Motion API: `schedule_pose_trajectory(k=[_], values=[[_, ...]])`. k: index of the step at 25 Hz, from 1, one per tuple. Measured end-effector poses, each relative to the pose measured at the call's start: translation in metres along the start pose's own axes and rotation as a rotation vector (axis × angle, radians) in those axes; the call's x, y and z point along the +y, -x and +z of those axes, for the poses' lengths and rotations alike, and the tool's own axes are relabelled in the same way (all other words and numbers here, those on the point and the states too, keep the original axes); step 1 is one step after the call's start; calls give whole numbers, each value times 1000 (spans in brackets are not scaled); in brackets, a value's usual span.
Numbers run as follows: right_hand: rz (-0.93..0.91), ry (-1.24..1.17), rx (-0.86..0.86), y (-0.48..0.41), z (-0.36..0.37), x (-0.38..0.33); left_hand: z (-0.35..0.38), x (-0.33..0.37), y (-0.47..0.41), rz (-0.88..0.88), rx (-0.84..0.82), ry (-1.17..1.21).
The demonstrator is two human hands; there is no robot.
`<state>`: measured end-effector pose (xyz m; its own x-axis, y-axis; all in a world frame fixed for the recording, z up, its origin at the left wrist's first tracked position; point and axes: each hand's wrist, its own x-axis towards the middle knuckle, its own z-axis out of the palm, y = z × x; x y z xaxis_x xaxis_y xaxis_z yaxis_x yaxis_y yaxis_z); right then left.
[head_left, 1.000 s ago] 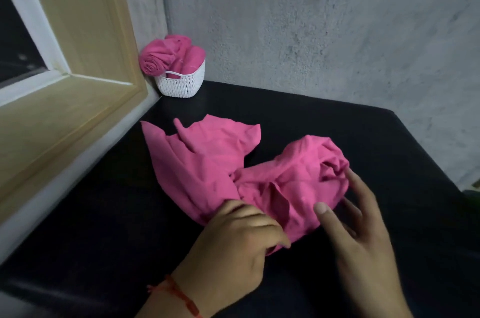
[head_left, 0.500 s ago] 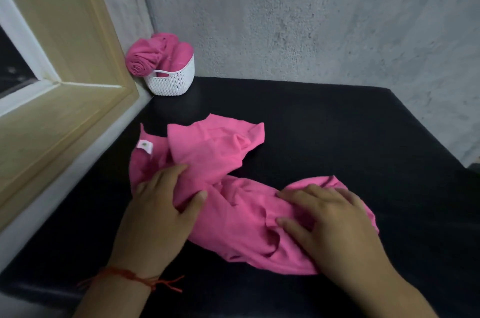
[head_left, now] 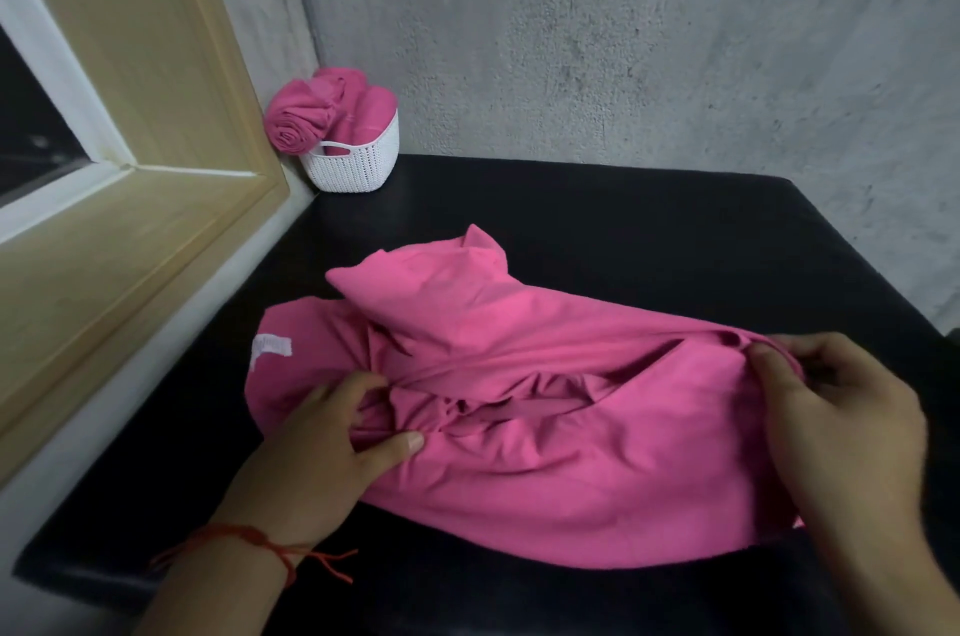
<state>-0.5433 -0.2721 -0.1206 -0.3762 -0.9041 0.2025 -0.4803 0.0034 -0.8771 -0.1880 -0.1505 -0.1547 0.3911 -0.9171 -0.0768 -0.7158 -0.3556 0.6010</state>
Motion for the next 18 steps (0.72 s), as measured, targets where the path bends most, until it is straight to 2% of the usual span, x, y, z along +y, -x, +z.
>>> schedule_pose_trajectory(k=[3,5,7,9,11,14,15,18], values=[[-1,49,18,4,-1,-5,-2,-1,3,-70,42,64],[59,24,88,0,-9,-1,-2,-6,4,-103,43,3],[169,-92,137,-6,-18,5,-3,-4,9,-45,-14,-121],[184,-111,92,-2,-19,5,-8,3,16,35,-10,-218],[86,-30,13,2,-16,5,-11,18,20,58,22,-251],[-168,284,-119,16,-11,-4,-2,33,20,205,316,-196],[-293,409,-137,21,-10,-9,3,38,20,205,315,-184],[-629,659,-207,31,0,-26,27,41,18,203,-49,-178]])
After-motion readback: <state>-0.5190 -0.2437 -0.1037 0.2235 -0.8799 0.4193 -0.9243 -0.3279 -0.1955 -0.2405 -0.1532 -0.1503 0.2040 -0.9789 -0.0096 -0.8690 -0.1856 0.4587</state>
